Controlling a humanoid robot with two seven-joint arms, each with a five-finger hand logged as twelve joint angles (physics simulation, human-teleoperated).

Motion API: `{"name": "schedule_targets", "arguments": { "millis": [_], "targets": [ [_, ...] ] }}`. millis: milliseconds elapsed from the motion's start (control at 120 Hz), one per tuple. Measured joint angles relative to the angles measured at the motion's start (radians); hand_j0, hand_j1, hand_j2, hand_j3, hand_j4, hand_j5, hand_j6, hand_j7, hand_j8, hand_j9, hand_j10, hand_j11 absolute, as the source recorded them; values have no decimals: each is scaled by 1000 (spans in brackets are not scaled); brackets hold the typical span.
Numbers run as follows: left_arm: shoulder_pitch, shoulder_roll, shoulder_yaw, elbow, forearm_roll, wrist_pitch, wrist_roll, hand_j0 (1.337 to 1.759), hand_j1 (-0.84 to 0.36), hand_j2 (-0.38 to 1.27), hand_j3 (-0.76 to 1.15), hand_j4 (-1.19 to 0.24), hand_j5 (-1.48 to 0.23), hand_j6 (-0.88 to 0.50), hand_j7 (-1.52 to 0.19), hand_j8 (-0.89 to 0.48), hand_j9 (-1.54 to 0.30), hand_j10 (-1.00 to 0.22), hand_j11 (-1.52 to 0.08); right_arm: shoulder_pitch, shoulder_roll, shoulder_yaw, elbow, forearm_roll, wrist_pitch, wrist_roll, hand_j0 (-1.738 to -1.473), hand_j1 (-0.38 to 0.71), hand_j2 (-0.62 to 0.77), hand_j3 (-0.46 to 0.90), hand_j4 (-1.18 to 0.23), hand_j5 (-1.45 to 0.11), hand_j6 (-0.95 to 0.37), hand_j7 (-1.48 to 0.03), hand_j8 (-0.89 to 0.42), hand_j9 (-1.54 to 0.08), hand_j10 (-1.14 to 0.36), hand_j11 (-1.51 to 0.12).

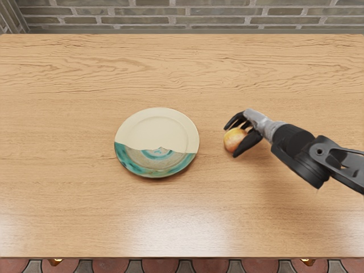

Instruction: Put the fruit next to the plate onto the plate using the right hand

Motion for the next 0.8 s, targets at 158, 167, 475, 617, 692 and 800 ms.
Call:
{"name": "schedule_targets", "arguments": {
  "millis": [158,167,475,617,692,800],
  "targets": [
    [2,0,0,0,0,0,0,1658,341,2,0,-7,-9,-7,-9,-7,-9,-7,-9,5,5,31,2,15,44,0,-1657,199,358,0,-604,-786,-476,-785,-423,-802,-603,-804],
    [2,0,0,0,0,1,0,1658,341,2,0,-7,-9,-7,-9,-7,-9,-7,-9,5,6,33,2,15,46,0,-1657,199,359,0,-603,-786,-477,-785,-424,-802,-605,-804],
    [23,0,1,0,0,1,0,1658,341,2,0,-7,-9,-7,-9,-7,-9,-7,-9,41,52,62,7,67,75,0,-1657,194,375,0,-603,-791,-493,-787,-438,-806,-620,-805],
    [32,0,1,0,0,1,0,1658,341,2,0,-7,-9,-7,-9,-7,-9,-7,-9,65,81,74,7,89,75,0,-1657,194,378,0,-599,-792,-491,-785,-438,-807,-620,-805],
    [40,0,2,0,0,1,0,1658,341,2,0,-7,-9,-7,-9,-7,-9,-7,-9,72,102,82,6,98,71,0,-1657,195,375,0,-598,-790,-493,-784,-438,-805,-619,-802],
    [47,0,2,0,0,0,0,1658,341,2,0,-7,-9,-7,-9,-7,-9,-7,-9,72,134,98,3,104,44,0,-1657,202,372,0,-597,-787,-486,-782,-436,-802,-614,-800]
  ]
}}
